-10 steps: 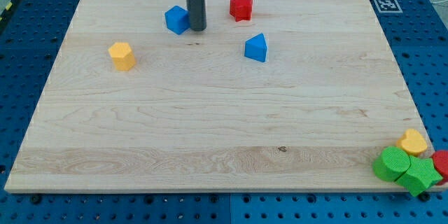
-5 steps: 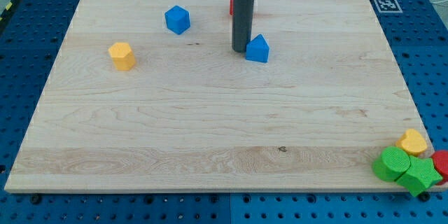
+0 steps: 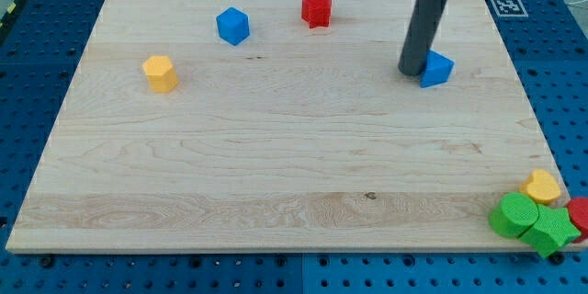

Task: Slide the blue triangle towards the yellow heart

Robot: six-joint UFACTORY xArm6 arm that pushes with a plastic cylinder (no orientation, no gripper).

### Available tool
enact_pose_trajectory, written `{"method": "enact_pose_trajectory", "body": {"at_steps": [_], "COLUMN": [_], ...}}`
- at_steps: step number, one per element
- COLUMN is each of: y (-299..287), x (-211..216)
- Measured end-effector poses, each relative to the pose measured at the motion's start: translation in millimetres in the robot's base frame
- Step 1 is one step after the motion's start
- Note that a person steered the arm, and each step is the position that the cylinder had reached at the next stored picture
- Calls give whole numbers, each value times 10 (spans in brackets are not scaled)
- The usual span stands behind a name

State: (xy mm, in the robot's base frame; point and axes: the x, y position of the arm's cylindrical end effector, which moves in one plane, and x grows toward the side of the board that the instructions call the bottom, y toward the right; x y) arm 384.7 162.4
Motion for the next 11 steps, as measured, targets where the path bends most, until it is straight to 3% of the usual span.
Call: {"method": "enact_pose_trajectory", "body": {"at_steps": [2, 5, 11], "y": [248, 559, -381], "x": [-324, -250, 486]}}
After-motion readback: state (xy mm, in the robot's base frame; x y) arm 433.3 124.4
